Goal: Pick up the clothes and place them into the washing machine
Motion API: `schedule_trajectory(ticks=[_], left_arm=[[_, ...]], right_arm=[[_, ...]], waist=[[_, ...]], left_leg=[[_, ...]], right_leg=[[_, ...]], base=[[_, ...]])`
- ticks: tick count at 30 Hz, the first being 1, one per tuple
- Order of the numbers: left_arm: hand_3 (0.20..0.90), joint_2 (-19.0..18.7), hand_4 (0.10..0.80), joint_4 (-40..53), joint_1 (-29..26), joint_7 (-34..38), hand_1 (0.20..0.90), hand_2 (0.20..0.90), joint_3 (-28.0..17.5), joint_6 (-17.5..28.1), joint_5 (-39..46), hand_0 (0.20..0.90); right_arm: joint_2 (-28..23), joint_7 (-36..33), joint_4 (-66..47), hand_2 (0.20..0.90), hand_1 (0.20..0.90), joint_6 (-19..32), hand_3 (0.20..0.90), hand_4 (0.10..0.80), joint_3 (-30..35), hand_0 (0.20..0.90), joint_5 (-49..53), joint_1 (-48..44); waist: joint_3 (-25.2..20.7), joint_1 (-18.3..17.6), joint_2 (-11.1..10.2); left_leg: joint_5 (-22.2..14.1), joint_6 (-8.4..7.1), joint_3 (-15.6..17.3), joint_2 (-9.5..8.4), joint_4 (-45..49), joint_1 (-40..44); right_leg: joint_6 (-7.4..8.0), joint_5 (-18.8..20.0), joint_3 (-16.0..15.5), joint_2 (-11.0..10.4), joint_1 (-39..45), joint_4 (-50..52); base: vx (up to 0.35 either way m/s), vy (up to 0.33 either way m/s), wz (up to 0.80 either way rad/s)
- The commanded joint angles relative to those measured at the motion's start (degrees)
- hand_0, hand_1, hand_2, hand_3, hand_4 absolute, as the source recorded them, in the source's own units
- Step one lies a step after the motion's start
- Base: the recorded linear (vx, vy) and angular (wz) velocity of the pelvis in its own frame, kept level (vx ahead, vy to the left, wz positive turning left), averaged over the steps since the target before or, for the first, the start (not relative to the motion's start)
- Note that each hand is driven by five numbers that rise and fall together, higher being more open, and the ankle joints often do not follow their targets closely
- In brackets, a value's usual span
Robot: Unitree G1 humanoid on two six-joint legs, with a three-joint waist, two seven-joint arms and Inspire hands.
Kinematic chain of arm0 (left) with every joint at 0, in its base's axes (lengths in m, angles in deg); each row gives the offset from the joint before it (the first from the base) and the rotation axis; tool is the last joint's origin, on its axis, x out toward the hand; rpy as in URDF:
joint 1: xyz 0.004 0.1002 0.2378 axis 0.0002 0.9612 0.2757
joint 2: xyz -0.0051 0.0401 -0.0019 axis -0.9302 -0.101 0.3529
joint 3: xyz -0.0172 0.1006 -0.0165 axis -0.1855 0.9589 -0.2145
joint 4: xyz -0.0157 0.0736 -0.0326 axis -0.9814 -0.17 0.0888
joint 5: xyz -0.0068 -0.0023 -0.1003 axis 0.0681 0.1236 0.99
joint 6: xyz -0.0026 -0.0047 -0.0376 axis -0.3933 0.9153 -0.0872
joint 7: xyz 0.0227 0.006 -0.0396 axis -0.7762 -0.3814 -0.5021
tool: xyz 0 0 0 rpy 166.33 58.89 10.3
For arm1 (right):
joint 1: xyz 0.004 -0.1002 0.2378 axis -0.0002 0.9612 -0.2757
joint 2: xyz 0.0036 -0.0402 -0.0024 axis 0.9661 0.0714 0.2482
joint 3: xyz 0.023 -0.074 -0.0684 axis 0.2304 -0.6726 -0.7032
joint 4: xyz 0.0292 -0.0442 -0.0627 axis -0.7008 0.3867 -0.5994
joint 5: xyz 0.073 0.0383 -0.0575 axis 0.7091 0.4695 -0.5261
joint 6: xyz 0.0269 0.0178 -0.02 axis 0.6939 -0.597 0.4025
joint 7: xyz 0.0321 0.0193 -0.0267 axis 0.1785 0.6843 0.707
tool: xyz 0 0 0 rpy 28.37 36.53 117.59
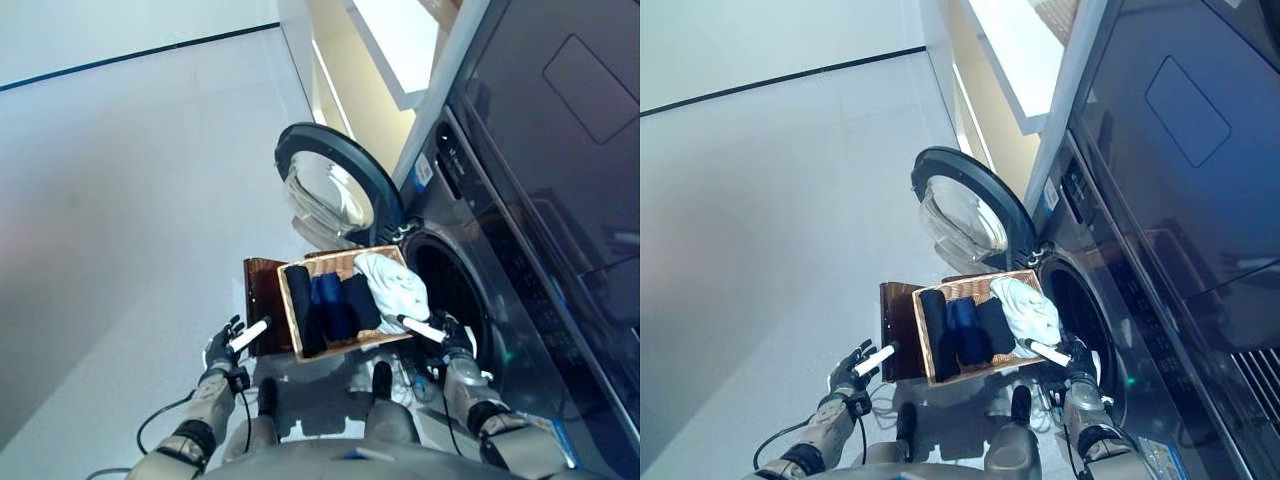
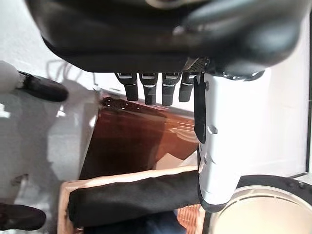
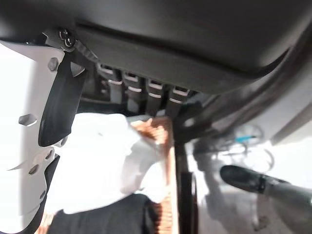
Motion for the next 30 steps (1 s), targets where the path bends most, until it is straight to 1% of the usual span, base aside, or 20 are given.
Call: schedule_trajectory(ticks=[1, 2, 3, 4, 5, 7, 9, 10, 12, 15, 17, 19, 21, 22, 24, 28, 30], left_arm=[[0.9, -2.9, 0.8, 3.7, -3.4, -0.1, 0.9, 0.9, -0.2, 3.7, -1.2, 0.9], [0.9, -2.9, 0.8, 3.4, -3.7, 0.0, 0.9, 0.9, -0.1, 3.7, -1.1, 0.9], [0.9, -2.7, 0.8, 3.1, -3.8, 0.0, 0.9, 0.9, 0.0, 3.7, -1.0, 0.9], [0.9, -2.8, 0.8, 2.7, -3.9, 0.0, 0.9, 0.9, 0.0, 3.6, -0.9, 0.9], [0.9, -3.1, 0.8, 3.0, -3.8, -0.1, 0.9, 0.9, 0.1, 3.7, -0.7, 0.9], [0.9, -3.3, 0.8, 3.2, -3.3, -0.2, 0.9, 0.9, 0.3, 3.8, -0.7, 0.9], [0.9, -4.0, 0.8, 3.9, -3.5, 0.3, 0.9, 0.9, 0.2, 4.2, -0.9, 0.9], [0.9, -4.4, 0.8, 4.4, -3.7, 0.5, 0.9, 0.9, 0.2, 4.3, -1.0, 0.9], [0.9, -4.8, 0.8, 4.9, -4.3, 0.9, 0.9, 0.9, 0.1, 4.7, -0.6, 0.9], [0.9, -5.3, 0.8, 6.0, -4.9, 1.6, 0.9, 0.9, -0.1, 5.1, -0.3, 0.9], [0.9, -5.3, 0.8, 6.2, -5.4, 1.7, 0.9, 0.9, -0.2, 5.7, 0.1, 0.9], [0.9, -5.5, 0.8, 8.3, -5.6, 2.0, 0.9, 0.9, 0.0, 6.2, 0.3, 0.9], [0.9, -5.5, 0.8, 9.7, -5.6, 2.3, 0.9, 0.9, 0.0, 6.6, 0.4, 0.9], [0.9, -5.6, 0.8, 10.4, -5.5, 2.6, 0.9, 0.9, -0.3, 6.7, 0.4, 0.9], [0.9, -5.7, 0.8, 11.6, -5.2, 2.8, 0.9, 0.9, -0.6, 6.8, 0.5, 0.9], [0.9, -5.9, 0.8, 12.9, -4.1, 2.8, 0.9, 0.9, -0.7, 6.8, 0.2, 0.9], [0.9, -5.8, 0.8, 12.6, -4.2, 2.8, 0.9, 0.9, -0.6, 6.7, 0.0, 0.9]], right_arm=[[-2.1, -1.7, 0.2, 0.9, 0.9, 4.2, 0.9, 0.8, 0.1, 0.9, 0.3, -2.9], [-2.7, -2.4, 0.8, 0.9, 0.9, 4.3, 0.9, 0.8, 0.6, 0.9, 0.4, -3.4], [-3.5, -2.6, 1.0, 0.9, 0.9, 4.1, 0.9, 0.8, 1.5, 0.9, 0.8, -3.7], [-3.8, -2.7, 0.8, 0.9, 0.9, 4.1, 0.9, 0.8, 1.7, 0.9, 1.0, -3.9], [-3.9, -2.8, 0.6, 0.9, 0.9, 4.1, 0.9, 0.8, 1.8, 0.9, 0.8, -4.2], [-4.2, -3.0, 0.7, 0.9, 0.9, 3.8, 0.9, 0.8, 1.6, 0.9, -0.2, -5.0], [-4.2, -3.6, 0.2, 0.9, 0.9, 3.8, 0.9, 0.8, 1.6, 0.9, -0.2, -6.3], [-4.4, -4.0, 0.4, 0.9, 0.9, 3.8, 0.9, 0.8, 1.7, 0.9, -0.3, -7.2], [-4.8, -4.5, 0.7, 0.9, 0.9, 3.8, 0.9, 0.8, 1.3, 0.9, -0.5, -9.2], [-5.7, -5.1, 1.7, 0.9, 0.9, 3.6, 0.9, 0.8, 1.8, 0.9, -0.4, -10.8], [-6.2, -5.4, 2.5, 0.9, 0.9, 3.6, 0.9, 0.8, 2.3, 0.9, -0.2, -11.6], [-7.1, -6.0, 2.8, 0.9, 0.9, 3.6, 0.9, 0.8, 2.5, 0.9, -0.3, -11.9], [-7.8, -6.4, 3.3, 0.9, 0.9, 3.5, 0.9, 0.8, 2.6, 0.9, -0.7, -13.1], [-8.3, -6.8, 3.9, 0.9, 0.9, 3.4, 0.9, 0.8, 2.6, 0.9, -1.2, -13.9], [-9.1, -7.6, 4.3, 0.9, 0.9, 3.2, 0.9, 0.8, 2.4, 0.9, -2.4, -14.8], [-10.6, -8.5, 4.4, 0.9, 0.9, 2.7, 0.9, 0.8, 2.4, 0.9, -5.0, -14.7], [-10.9, -8.7, 4.9, 0.9, 0.9, 2.5, 0.9, 0.8, 2.3, 0.9, -5.6, -14.8]], waist=[[1.2, 3.0, -3.6], [1.1, 3.5, -3.4], [0.9, 3.9, -3.1], [1.0, 3.8, -3.0], [0.8, 3.4, -2.9], [0.6, 3.6, -2.4], [1.4, 3.8, -2.5], [1.8, 4.0, -2.6], [2.6, 4.4, -2.8], [3.8, 4.7, -2.9], [4.7, 4.7, -2.7], [5.3, 4.5, -2.5], [5.3, 4.8, -2.4], [5.1, 5.3, -2.4], [5.0, 5.8, -2.4], [5.3, 5.8, -2.0], [5.3, 5.8, -1.8]], left_leg=[[0.5, -2.58, -0.3, 3.17, 14.4, -6.0], [1.8, -2.56, 0.0, 3.38, 9.5, -8.9], [3.2, -2.94, -0.4, 3.66, 6.7, -10.0], [3.1, -3.46, 0.4, 4.41, 7.3, -10.5], [2.4, -3.43, 1.8, 4.84, 7.6, -10.0], [1.6, -2.72, 3.2, 3.77, 5.7, -8.6], [1.3, -2.14, 4.3, 2.91, 4.7, -8.4], [1.0, -1.86, 4.9, 2.55, 4.5, -8.7], [0.6, -1.57, 5.5, 2.1, 5.0, -9.7], [-0.1, -1.01, 4.8, 1.25, 6.5, -11.2], [-0.3, -0.91, 4.1, 0.63, 7.3, -12.4], [-0.3, -0.86, 3.1, -0.34, 8.1, -14.0], [-0.6, -0.86, 3.1, -0.85, 8.7, -15.5], [-0.7, -0.86, 3.4, -0.73, 9.0, -16.3], [-0.5, -1.05, 3.9, -0.24, 9.2, -17.2], [0.9, -2.27, 3.1, 0.95, 8.6, -17.6], [1.1, -2.44, 2.8, 1.04, 8.5, -17.7]], right_leg=[[-0.03, 1.3, 3.0, -3.7, -3.9, 6.8], [0.81, 1.3, 3.1, -3.9, -3.3, 5.4], [1.22, 1.3, 3.9, -3.9, -2.6, 4.9], [1.3, 1.3, 4.4, -4.3, -2.6, 4.9], [1.42, 1.4, 4.5, -4.5, -2.8, 4.9], [2.01, 2.2, 5.2, -5.4, -3.4, 4.9], [2.49, 3.5, 5.5, -6.6, -4.6, 4.6], [2.85, 3.9, 5.6, -7.3, -5.6, 4.5], [3.05, 4.6, 5.8, -8.0, -7.3, 4.6], [3.24, 5.1, 5.9, -9.1, -8.7, 5.2], [3.38, 5.4, 6.1, -9.8, -9.0, 5.5], [3.72, 6.7, 7.0, -10.7, -9.5, 4.9], [3.96, 7.4, 6.5, -11.3, -10.3, 3.7], [4.12, 7.8, 5.7, -11.4, -11.0, 2.9], [4.29, 8.2, 5.0, -11.3, -11.5, 2.3], [4.18, 7.5, 3.6, -11.3, -10.7, 3.2], [4.19, 7.3, 3.2, -11.3, -10.6, 3.3]], base=[[-0.007, 0.034, -0.26], [0.086, 0.099, -0.18], [0.123, 0.125, 0.14], [0.076, 0.107, 0.28], [0.021, 0.092, 0.08], [0.015, 0.128, -0.36], [-0.068, 0.14, -0.44], [-0.115, 0.116, -0.12], [-0.099, 0.073, -0.06], [-0.053, 0.03, -0.06], [-0.046, 0.008, 0.15], [-0.075, -0.005, 0.14], [-0.086, 0.015, 0.23], [-0.076, 0.01, 0.09], [-0.047, -0.021, 0.01], [0.001, -0.063, 0.03], [0.002, -0.045, 0.16]])
